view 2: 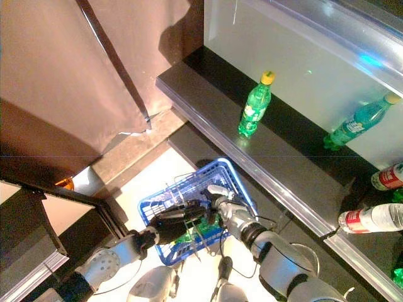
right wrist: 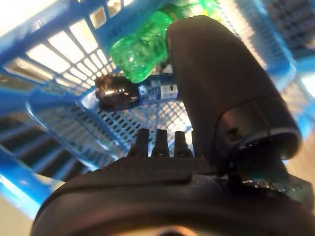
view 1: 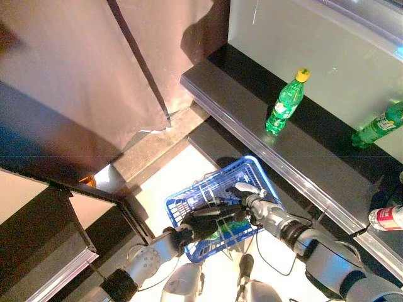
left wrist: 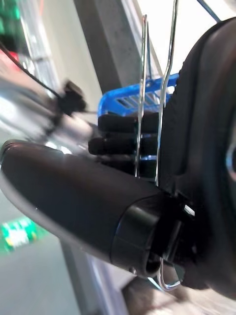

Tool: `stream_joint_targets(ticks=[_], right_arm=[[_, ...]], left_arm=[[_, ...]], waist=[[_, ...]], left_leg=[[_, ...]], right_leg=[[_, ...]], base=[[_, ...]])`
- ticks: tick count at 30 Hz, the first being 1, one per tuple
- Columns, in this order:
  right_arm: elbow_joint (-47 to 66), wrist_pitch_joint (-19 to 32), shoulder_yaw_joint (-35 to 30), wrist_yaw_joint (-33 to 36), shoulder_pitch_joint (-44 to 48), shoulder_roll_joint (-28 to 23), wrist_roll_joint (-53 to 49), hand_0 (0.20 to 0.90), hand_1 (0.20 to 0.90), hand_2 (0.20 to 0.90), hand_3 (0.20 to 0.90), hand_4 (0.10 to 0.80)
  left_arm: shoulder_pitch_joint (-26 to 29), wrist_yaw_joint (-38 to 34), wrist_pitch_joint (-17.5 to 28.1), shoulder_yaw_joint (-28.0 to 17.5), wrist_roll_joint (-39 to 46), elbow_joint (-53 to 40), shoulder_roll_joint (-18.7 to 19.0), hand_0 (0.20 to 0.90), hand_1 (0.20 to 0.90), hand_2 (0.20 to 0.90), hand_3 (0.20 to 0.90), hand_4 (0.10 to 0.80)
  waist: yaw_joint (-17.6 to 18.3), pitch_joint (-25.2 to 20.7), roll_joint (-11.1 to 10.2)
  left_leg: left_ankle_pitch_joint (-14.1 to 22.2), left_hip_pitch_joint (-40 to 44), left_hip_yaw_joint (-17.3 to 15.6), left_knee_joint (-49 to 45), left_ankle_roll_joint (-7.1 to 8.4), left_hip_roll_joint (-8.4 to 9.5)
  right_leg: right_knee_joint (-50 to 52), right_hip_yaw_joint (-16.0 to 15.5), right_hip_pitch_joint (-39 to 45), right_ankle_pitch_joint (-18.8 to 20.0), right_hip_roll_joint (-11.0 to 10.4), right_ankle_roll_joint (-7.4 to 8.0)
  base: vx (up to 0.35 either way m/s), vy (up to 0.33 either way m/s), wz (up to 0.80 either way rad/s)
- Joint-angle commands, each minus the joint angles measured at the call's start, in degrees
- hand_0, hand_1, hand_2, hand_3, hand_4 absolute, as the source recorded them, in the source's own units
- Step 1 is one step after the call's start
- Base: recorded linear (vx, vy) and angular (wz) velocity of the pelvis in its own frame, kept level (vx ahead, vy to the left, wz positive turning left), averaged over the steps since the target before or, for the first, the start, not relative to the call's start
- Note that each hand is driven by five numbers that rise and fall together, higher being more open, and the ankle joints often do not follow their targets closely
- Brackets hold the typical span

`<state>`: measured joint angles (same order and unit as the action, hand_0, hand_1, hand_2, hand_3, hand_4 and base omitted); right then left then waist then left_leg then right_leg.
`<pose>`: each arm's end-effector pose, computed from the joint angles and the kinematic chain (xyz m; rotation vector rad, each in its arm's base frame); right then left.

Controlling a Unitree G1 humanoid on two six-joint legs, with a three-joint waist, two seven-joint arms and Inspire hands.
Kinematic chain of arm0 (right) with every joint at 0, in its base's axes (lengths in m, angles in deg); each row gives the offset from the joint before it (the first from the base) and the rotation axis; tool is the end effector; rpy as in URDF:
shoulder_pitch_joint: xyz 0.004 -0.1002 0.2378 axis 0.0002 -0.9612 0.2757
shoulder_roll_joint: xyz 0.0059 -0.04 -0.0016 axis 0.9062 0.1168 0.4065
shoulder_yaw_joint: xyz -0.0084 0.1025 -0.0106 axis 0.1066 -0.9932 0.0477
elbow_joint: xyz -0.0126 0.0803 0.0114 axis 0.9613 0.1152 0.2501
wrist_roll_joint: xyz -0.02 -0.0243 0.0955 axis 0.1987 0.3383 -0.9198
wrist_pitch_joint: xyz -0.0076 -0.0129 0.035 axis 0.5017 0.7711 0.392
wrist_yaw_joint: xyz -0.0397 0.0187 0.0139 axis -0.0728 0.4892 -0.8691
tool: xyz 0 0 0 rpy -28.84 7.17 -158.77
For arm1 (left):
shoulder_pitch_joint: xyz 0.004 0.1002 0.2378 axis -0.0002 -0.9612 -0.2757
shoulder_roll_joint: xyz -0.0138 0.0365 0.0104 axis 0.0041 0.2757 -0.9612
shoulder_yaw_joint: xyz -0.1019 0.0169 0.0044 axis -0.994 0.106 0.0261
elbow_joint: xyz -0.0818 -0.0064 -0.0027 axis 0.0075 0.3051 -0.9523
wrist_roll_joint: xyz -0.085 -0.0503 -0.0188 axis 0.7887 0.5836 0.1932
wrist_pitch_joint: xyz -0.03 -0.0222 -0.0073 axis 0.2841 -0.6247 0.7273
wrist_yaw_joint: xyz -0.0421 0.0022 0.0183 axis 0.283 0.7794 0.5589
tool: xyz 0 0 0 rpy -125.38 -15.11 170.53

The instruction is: Pick up the drink and place into the basket.

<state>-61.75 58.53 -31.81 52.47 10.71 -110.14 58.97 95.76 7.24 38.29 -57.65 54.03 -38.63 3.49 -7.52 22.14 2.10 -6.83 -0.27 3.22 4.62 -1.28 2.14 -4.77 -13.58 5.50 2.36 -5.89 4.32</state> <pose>0.2807 -0.1341 0.0184 -1.1243 0.3551 0.4967 0.1928 0.1392 0.0126 -0.8531 0.6833 -0.3535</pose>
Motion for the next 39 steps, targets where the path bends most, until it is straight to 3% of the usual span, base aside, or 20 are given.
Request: stream_joint_targets(ticks=[1,5,8,16,21,27,30,39], right_arm=[[10.10,-0.66,-1.95,3.97,-5.07,-4.28,0.30,0.900,0.900,0.900,0.900,0.800],[21.80,1.39,-7.49,3.93,-14.96,-10.50,2.58,0.900,0.900,0.900,0.900,0.800],[25.95,2.02,-10.74,4.36,-18.55,-12.39,1.92,0.900,0.900,0.900,0.900,0.800],[29.51,4.35,-17.41,7.74,-25.82,-12.63,-2.21,0.900,0.900,0.900,0.900,0.800],[32.18,7.81,-21.87,7.56,-31.81,-11.36,-7.08,0.900,0.900,0.900,0.900,0.800],[26.97,10.07,-24.50,4.80,-37.05,-8.00,-18.17,0.900,0.900,0.900,0.900,0.800],[19.49,12.12,-24.57,3.74,-38.68,-5.62,-14.00,0.900,0.900,0.900,0.900,0.800],[-0.93,12.46,-26.72,-1.40,-38.94,2.57,-25.93,0.900,0.900,0.900,0.900,0.800]], left_arm=[[-1.89,9.21,0.79,-5.20,5.23,-25.01,-6.61,0.300,0.300,0.300,0.200,0.100],[-9.02,10.23,-0.42,-10.62,2.57,-25.27,-5.74,0.300,0.300,0.300,0.200,0.100],[-11.58,10.16,0.67,-12.76,-0.47,-24.70,-5.42,0.300,0.300,0.300,0.200,0.100],[-13.99,6.74,8.05,-15.31,-8.47,-18.42,-4.56,0.300,0.300,0.300,0.200,0.100],[-16.26,3.87,12.57,-19.00,-13.31,-6.57,-5.78,0.300,0.300,0.300,0.200,0.100],[-16.32,5.46,17.63,-22.60,-21.29,10.34,-7.63,0.300,0.300,0.300,0.200,0.100],[-14.58,7.52,19.72,-24.18,-22.94,22.89,-9.85,0.300,0.300,0.300,0.200,0.100],[-10.73,5.64,20.65,-25.78,-29.56,44.38,-13.57,0.300,0.300,0.300,0.200,0.100]], waist=[[-0.56,-9.88,-0.69],[0.35,-11.40,-1.25],[0.53,-12.30,-1.54],[1.38,-14.07,-2.27],[3.16,-15.08,-3.01],[5.07,-16.02,-3.58],[6.21,-16.39,-3.80],[7.49,-17.17,-4.05]], left_leg=[[4.81,2.52,-1.19,0.08,3.03,-1.93],[5.02,3.81,-1.79,0.38,3.22,-2.61],[4.99,4.29,-1.95,0.38,3.46,-2.96],[4.84,4.81,-2.33,0.38,4.01,-3.61],[4.81,4.96,-3.51,0.38,4.22,-4.10],[5.04,5.16,-5.24,0.38,4.47,-4.70],[5.54,5.45,-6.58,0.38,4.64,-5.02],[6.33,5.98,-8.16,0.38,4.55,-5.27]], right_leg=[[2.72,-0.11,-1.00,-0.13,-2.04,1.74],[1.94,0.27,0.50,-0.20,-1.70,2.11],[1.24,0.34,1.42,-0.08,-1.44,2.29],[0.60,0.42,2.34,0.14,-1.03,2.63],[0.50,1.46,2.14,0.38,-0.87,2.89],[0.49,2.61,1.62,0.61,-0.80,3.09],[0.28,3.02,1.45,0.76,-0.96,3.33],[0.26,3.73,1.14,0.67,-1.04,3.42]], base=[[0.069,-0.015,-0.06],[0.058,-0.022,-0.05],[0.030,-0.036,-0.10],[-0.003,-0.040,-0.03],[-0.037,-0.031,-0.09],[-0.028,-0.017,-0.15],[-0.023,-0.015,-0.24],[-0.019,-0.014,-0.14]])
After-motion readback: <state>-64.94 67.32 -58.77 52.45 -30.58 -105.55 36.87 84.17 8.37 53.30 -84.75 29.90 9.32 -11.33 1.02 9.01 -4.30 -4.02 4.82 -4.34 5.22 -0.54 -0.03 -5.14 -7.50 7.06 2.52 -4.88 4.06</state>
